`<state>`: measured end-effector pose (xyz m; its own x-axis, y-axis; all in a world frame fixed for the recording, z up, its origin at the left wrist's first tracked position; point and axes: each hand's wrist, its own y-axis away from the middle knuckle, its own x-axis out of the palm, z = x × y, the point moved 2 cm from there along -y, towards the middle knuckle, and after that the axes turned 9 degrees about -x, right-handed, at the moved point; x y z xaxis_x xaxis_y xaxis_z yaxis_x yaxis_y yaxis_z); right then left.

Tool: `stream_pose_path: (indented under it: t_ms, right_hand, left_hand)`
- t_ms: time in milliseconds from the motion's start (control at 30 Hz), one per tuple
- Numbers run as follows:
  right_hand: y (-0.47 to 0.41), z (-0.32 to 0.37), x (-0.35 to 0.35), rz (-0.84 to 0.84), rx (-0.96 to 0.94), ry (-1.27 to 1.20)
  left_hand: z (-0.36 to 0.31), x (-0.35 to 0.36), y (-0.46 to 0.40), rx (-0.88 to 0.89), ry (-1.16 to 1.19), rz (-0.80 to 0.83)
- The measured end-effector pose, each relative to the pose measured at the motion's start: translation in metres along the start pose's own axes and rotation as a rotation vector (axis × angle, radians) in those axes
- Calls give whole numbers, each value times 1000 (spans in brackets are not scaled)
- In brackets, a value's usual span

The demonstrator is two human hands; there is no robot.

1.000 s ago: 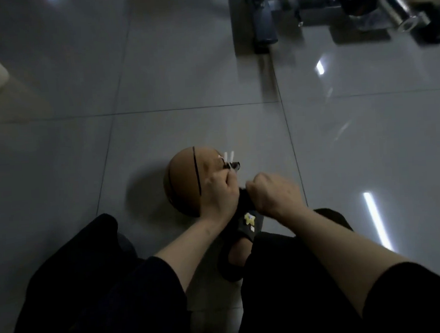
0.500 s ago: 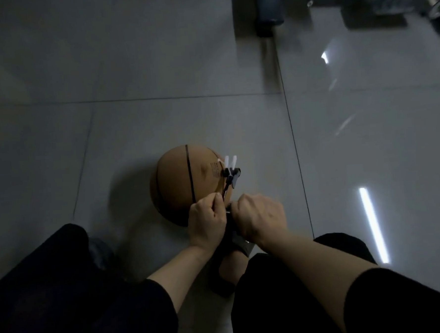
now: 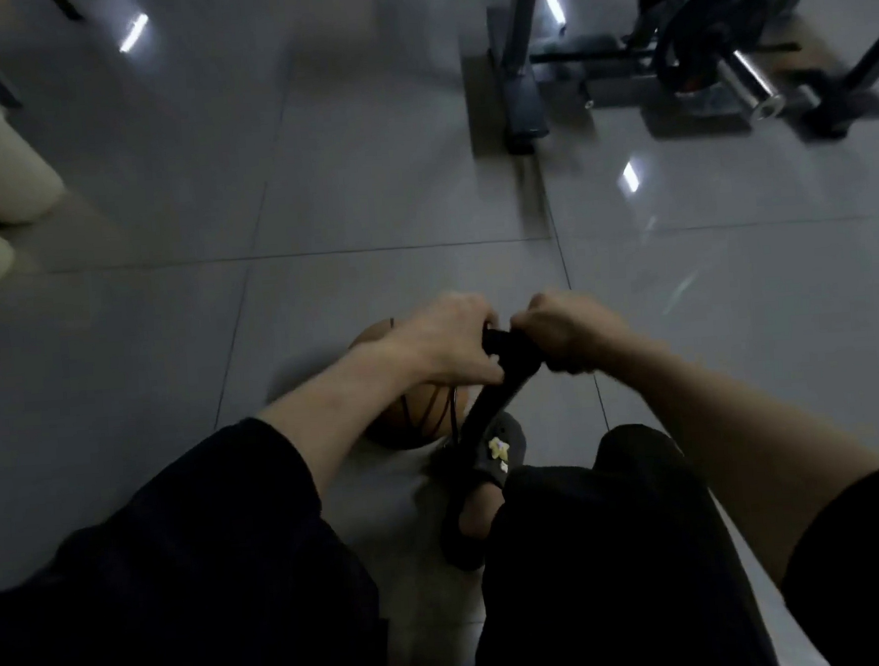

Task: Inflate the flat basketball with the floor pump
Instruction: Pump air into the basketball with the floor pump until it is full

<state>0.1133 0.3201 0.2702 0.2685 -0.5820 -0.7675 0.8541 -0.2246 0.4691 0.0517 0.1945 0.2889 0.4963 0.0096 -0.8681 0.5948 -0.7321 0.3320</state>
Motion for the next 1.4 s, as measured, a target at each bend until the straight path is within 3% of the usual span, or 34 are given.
stream_pose_path:
  t_ms: [100,233,500,800,1033,1100,1233,1333,1400]
  right_hand:
    - [4,16,-14,-29,-34,-37]
    - [-3,2,42,-66,-82,174]
    - [-50,-17,104,-31,-57,235]
    - [-87,3,146,6,-131,212]
    - [-38,-17,139,58,-6,189]
    - [-21,-19,133,47,2,142]
    - [-13,-3,76,-174,-119,168]
    - [-6,13,35,-272,-321,368]
    - [-3,15,30,-312,-348,448]
  left_hand:
    - [-6,-15,-3,-77,-289,-204]
    - [11,34,-5,-118,-317,-228]
    - [68,126,-34,-234,-44,-162]
    - [120,162,-34,-375,18,-164]
    - [82,139,3,-138,223,43]
    - [64,130,17,-126,248,-112]
    - [35,80,17,-119,258,-538]
    - [21,39,12,-147,191,-644]
    - [21,34,11,-153,170,-646]
